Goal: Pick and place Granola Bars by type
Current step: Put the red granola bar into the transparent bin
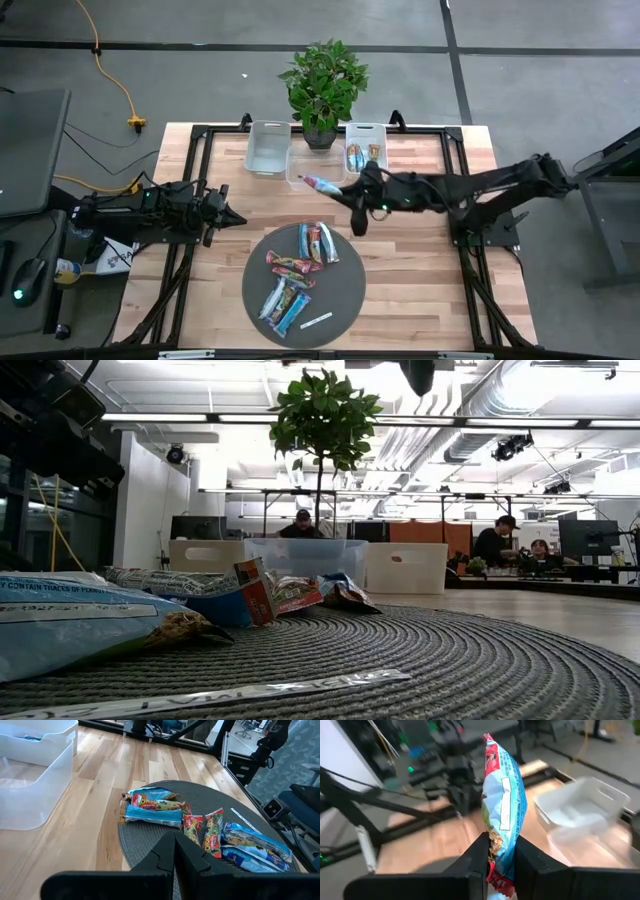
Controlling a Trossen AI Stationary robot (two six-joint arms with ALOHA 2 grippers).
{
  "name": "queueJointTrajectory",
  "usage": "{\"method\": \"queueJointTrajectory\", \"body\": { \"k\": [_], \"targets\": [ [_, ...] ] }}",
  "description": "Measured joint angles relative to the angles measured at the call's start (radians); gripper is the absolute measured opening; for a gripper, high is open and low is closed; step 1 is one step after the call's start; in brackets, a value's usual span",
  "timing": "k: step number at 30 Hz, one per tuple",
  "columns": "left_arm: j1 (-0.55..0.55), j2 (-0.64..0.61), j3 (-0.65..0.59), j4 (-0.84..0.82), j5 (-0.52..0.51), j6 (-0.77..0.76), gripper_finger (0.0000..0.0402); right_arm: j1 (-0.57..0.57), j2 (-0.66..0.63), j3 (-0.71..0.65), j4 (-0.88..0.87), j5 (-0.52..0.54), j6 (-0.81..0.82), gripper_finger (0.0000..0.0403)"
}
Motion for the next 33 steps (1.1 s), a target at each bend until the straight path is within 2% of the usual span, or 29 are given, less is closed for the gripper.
{"method": "queueJointTrajectory", "body": {
  "k": [4,10,15,25,33],
  "targets": [
    [0.000,0.000,0.000,0.000,0.001,0.000,0.0001,-0.073,0.047,0.061,-0.132,-0.106,-0.006,0.0046],
    [0.000,0.000,0.000,-0.001,0.002,0.000,0.0001,-0.154,0.138,0.093,-0.253,-0.225,-0.135,0.0046],
    [0.000,0.000,0.000,0.000,0.001,0.000,0.0001,-0.218,0.192,0.093,-0.310,-0.227,-0.245,0.0046],
    [0.000,0.000,0.000,0.000,-0.002,0.000,0.0001,-0.362,0.295,0.093,-0.304,-0.241,-0.480,0.0046],
    [0.000,0.000,0.000,0.000,-0.002,0.000,0.0001,-0.412,0.351,0.093,-0.250,-0.249,-0.658,0.0046]
  ]
}}
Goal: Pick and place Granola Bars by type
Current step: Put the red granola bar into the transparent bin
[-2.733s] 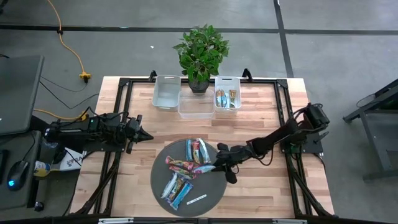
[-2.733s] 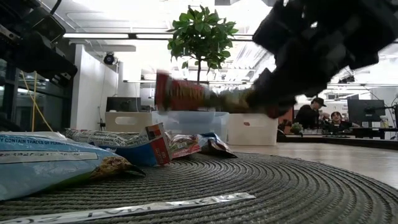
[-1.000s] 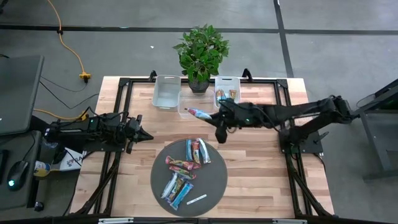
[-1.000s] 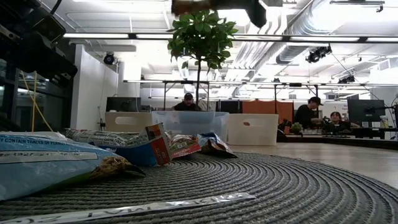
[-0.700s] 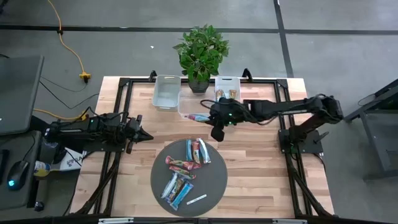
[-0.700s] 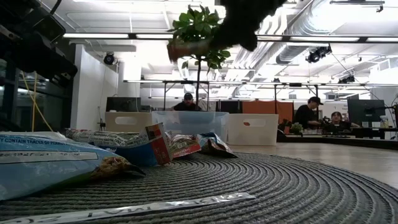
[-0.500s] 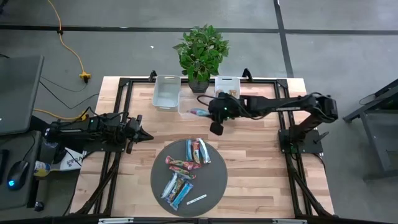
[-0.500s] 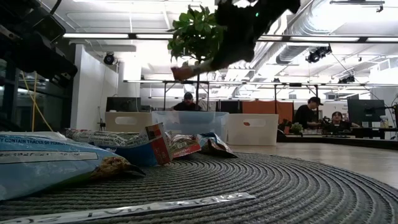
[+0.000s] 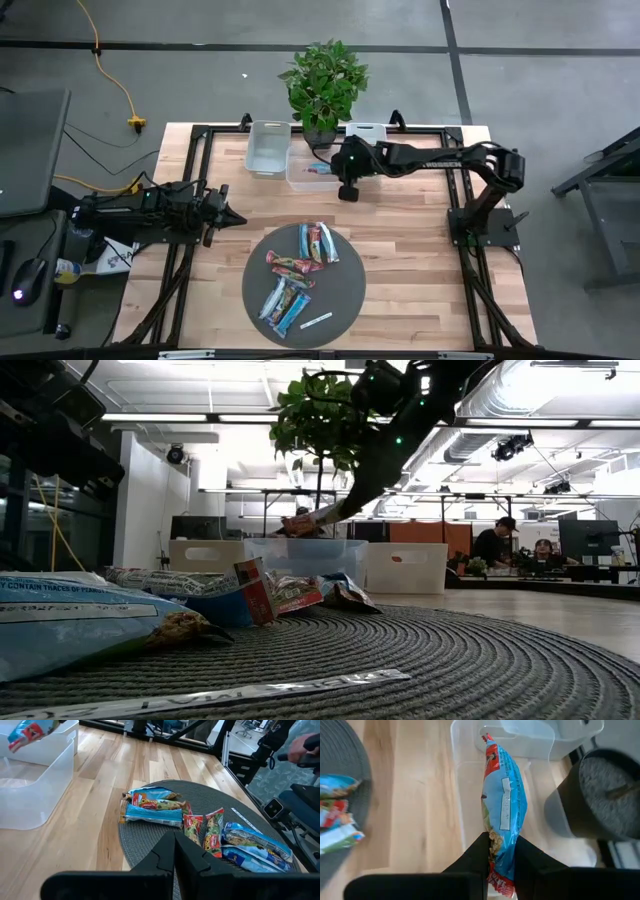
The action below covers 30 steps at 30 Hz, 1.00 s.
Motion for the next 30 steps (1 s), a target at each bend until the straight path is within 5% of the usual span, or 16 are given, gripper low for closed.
{"method": "queueJointTrajectory", "body": {
  "k": [12,22,30],
  "targets": [
    [0.000,0.000,0.000,0.000,0.001,0.000,0.0001,0.024,0.095,0.043,0.120,0.081,-0.237,0.0046],
    [0.000,0.000,0.000,0.000,0.003,0.000,0.0001,0.016,0.257,0.233,-0.018,0.151,-0.244,0.0046],
    [0.000,0.000,0.000,0.000,0.003,0.000,0.0001,0.016,0.281,0.244,-0.091,0.246,-0.245,0.0046]
  ]
}}
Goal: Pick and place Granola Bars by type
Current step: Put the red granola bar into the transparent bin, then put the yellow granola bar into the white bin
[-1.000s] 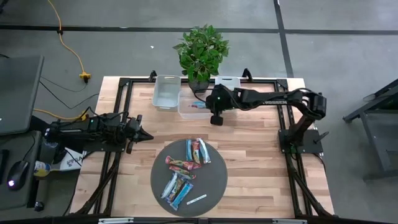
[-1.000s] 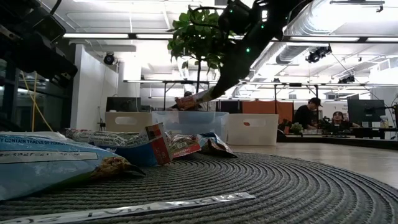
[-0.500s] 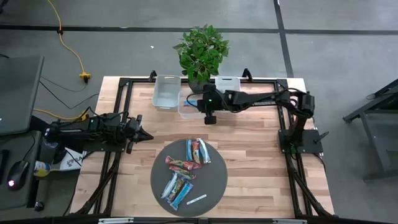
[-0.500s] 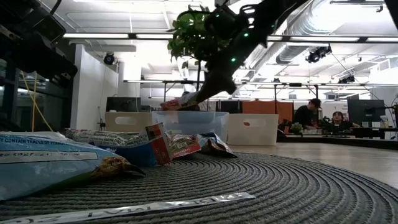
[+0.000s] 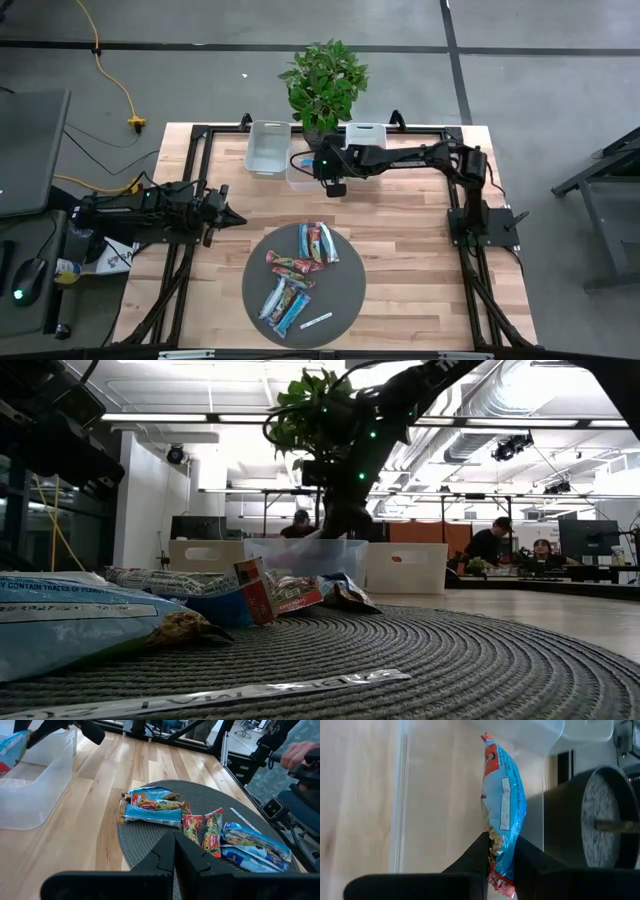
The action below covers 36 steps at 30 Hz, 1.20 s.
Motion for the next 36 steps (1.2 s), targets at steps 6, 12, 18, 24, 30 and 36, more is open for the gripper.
{"method": "queueJointTrajectory", "body": {
  "k": [6,12,18,24,30,36],
  "targets": [
    [0.000,0.000,0.000,0.000,0.000,0.000,0.0001,0.001,0.000,0.000,-0.004,-0.003,0.000,0.0046],
    [0.000,0.000,0.000,0.000,-0.001,0.000,0.0001,0.005,0.000,0.000,-0.018,-0.064,-0.006,0.0047],
    [0.000,0.000,0.000,0.000,-0.001,0.000,0.0001,0.005,0.000,0.000,-0.013,-0.071,-0.018,0.0067],
    [0.000,0.000,0.000,0.000,-0.002,0.000,0.0001,0.007,0.000,0.000,-0.011,-0.113,-0.017,0.0100],
    [0.000,0.000,0.000,0.000,-0.004,0.000,0.0001,0.025,-0.002,0.000,-0.006,-0.105,-0.017,0.0135],
    [0.000,0.000,0.000,0.000,-0.004,0.000,0.0001,0.056,-0.015,0.000,0.020,-0.064,-0.017,0.0161]
  ]
}}
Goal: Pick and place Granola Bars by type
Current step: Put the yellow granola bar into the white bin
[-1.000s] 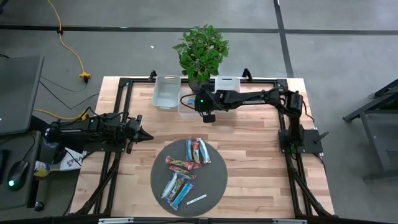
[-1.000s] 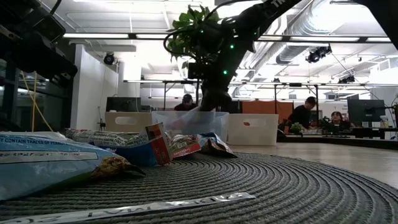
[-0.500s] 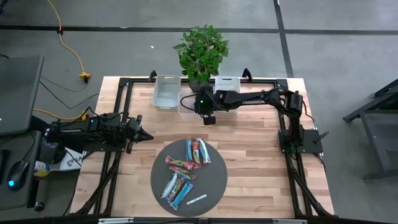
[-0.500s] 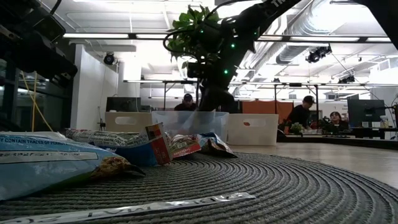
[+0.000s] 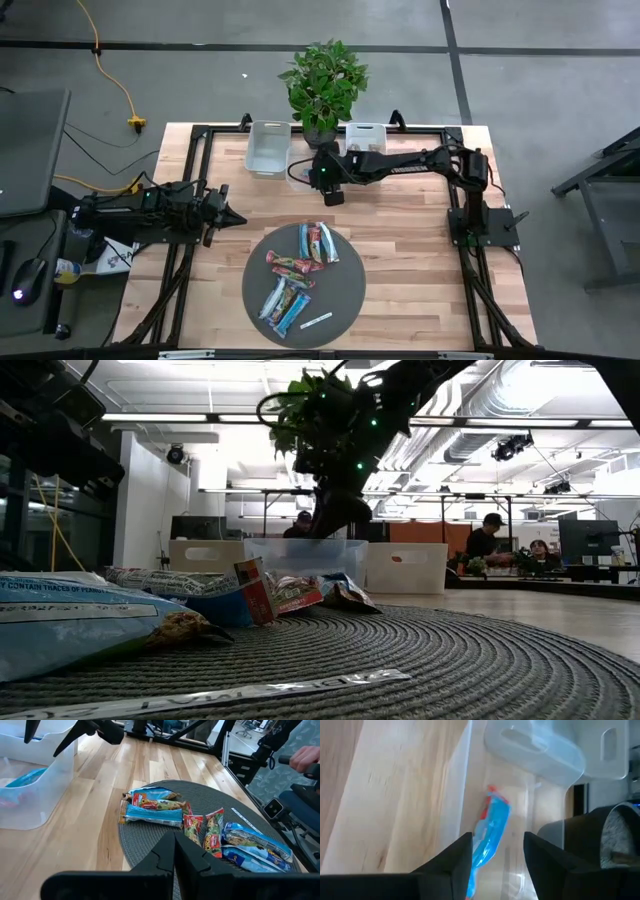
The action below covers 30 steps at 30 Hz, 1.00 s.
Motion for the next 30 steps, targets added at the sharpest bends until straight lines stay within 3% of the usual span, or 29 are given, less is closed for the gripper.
{"method": "queueJointTrajectory", "body": {
  "k": [7,10,13,19,24,30],
  "targets": [
    [0.000,0.000,0.000,0.000,0.001,0.000,0.0001,0.054,-0.041,0.000,0.022,0.073,0.064,0.0170],
    [0.000,0.000,0.000,0.000,0.004,0.000,0.0001,0.088,-0.069,0.000,0.014,0.110,0.199,0.0170],
    [0.000,0.000,0.000,0.000,0.005,0.000,0.0001,0.122,-0.102,0.000,-0.012,0.120,0.432,0.0172],
    [0.000,0.000,0.000,0.000,0.004,0.000,0.0001,0.190,-0.135,0.000,-0.054,-0.072,0.911,0.0172],
    [0.000,0.000,0.000,0.000,0.004,0.000,0.0001,0.249,-0.135,0.000,-0.062,-0.240,1.154,0.0173],
    [0.000,0.000,0.000,0.000,0.003,0.000,0.0001,0.318,-0.135,0.000,-0.161,-0.253,1.444,0.0173]
  ]
}}
